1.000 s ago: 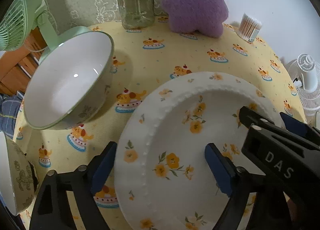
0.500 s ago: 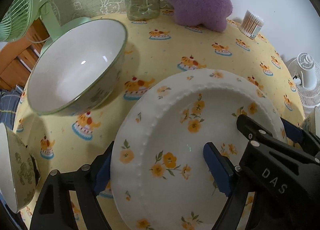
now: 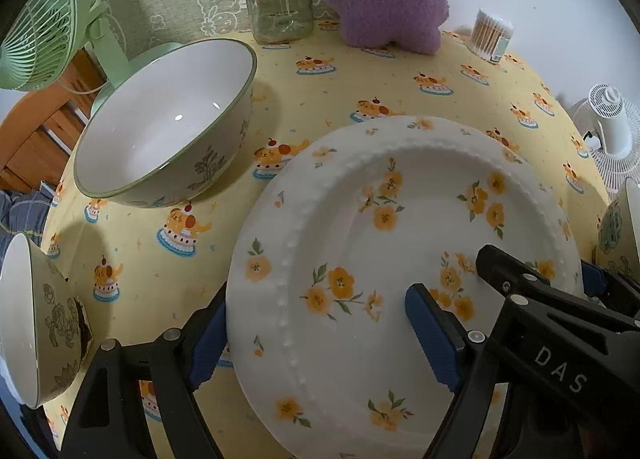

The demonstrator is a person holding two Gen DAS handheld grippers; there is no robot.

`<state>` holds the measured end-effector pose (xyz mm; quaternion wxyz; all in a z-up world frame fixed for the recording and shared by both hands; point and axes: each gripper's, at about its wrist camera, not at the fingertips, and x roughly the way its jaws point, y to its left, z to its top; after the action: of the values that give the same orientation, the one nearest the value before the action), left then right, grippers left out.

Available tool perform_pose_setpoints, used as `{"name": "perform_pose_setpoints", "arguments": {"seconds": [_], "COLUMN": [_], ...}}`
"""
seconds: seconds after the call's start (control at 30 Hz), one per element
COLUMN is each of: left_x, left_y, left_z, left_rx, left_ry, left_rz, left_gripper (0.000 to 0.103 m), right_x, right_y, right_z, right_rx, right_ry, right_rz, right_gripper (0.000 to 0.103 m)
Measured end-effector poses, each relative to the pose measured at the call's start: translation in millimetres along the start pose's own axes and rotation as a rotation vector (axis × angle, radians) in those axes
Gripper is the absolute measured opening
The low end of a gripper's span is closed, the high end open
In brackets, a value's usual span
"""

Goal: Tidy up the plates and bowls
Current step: 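Lift the beaded-rim plate with both grippers and carry it toward the scalloped plate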

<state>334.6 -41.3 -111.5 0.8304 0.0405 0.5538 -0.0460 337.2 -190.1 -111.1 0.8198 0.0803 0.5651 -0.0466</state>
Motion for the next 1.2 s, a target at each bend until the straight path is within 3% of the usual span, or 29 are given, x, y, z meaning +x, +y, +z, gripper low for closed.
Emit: {"name": "perform_pose_setpoints", "arguments": {"seconds": [0.33, 0.63, 1.2], "left_x": [-19.7, -57.3, -125.6], "left_y": [7.5, 15.8, 8.3], "left_z": [-1.6, -9.7, -74.9], "left_rx": [-0.012, -0.016, 0.039], "left_ry": [-0.019, -0.062, -0.113], "left_rz": [0.010, -0.003, -0.051], "left_gripper": [0.081, 0.081, 0.081], "right_x": [-10.5, -49.5, -130.3], "right_y": [3.5, 14.4, 11.4], "right_z": [-2.7, -9.3, -83.4], "right_rx": [-0.006, -0.029, 0.031], "right_ry": [-0.012, -0.061, -0.118], "right_rz": [-0.006, -0.012, -0.054], "right_gripper": [0.072, 0.072, 0.072]}}
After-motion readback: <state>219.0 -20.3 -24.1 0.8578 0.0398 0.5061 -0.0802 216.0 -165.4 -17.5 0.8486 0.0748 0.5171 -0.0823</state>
